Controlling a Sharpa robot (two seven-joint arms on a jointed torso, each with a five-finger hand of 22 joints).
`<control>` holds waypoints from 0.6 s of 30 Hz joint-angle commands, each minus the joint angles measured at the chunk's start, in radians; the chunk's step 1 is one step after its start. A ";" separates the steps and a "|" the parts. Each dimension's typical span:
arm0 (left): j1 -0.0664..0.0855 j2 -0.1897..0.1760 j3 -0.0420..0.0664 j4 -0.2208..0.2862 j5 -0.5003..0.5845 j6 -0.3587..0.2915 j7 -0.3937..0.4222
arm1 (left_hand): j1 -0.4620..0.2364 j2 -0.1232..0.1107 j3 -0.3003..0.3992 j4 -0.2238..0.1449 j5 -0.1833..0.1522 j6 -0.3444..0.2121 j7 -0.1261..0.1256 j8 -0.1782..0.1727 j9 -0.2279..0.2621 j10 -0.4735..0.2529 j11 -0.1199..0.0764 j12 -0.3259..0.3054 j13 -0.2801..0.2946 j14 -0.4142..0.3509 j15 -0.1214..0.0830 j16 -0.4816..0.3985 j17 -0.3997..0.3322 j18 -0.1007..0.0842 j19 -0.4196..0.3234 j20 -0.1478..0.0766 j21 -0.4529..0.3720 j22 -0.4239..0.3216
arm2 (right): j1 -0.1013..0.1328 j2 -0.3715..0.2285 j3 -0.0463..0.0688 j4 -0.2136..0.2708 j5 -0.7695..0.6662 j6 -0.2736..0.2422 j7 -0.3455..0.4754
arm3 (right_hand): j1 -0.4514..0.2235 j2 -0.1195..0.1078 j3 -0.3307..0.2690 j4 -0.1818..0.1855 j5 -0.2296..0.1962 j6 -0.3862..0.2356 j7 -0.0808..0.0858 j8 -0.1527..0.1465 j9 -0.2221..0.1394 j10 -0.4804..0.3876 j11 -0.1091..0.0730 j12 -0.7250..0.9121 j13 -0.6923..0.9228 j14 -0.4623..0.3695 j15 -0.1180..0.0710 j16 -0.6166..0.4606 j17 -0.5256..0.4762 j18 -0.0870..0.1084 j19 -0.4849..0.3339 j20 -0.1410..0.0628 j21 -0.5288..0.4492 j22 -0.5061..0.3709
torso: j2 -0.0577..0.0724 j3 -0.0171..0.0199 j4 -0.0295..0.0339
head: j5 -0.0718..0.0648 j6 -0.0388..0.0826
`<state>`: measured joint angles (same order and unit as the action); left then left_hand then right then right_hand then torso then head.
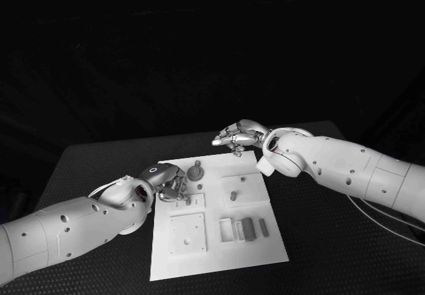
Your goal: Assemble the parts on the task board
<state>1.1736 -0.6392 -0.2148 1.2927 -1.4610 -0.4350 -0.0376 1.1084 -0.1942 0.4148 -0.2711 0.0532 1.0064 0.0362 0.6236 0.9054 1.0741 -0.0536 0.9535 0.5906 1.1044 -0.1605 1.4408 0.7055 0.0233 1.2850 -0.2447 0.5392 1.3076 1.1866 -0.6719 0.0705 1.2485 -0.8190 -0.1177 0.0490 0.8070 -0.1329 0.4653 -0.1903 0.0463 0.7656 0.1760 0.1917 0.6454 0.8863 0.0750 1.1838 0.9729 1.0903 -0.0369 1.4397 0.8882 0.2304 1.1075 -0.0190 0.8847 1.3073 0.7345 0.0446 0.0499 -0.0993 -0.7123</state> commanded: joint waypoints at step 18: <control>0.055 0.022 0.096 -0.107 0.296 0.315 -0.208 | -0.321 0.089 -0.049 0.233 -0.005 -0.105 0.059 -0.147 -0.112 -0.078 0.044 -0.086 -0.050 -0.043 0.042 -0.031 -0.032 0.034 -0.059 0.024 -0.048 0.008 | -0.001 0.000 0.000 -0.003 -0.003 0.004 0.004 | -0.001 0.012 -0.005 -0.002 0.002 -0.002 0.009 -0.005 0.002 -0.007 -0.003 0.005 -0.002 -0.009 0.000 0.006 -0.001 0.031 -0.003 -0.006 -0.005 0.016 | 0.000 0.0012 0.0001 | 0.000 0.004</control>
<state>1.2241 -0.6246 -0.1184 1.1996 -1.2022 -0.2682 -0.1296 0.7970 -0.1060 0.3740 -0.0417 0.0532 0.9182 0.0795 0.4806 0.7953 0.9987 -0.0109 0.8710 0.5408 1.0643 -0.1213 1.4117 0.6743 0.0231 1.2340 -0.2202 0.4965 1.3075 1.1861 -0.6733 0.0705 1.2450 -0.8190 -0.1178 0.0484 0.8070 -0.1329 0.4653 -0.1903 0.0463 0.7656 0.1761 0.1917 0.6453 0.8862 0.0750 1.1829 0.9727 1.0883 -0.0393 1.4397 0.8883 0.2304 1.1058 -0.0173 0.8847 1.3073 0.7339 0.0451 0.0507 -0.1012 -0.7090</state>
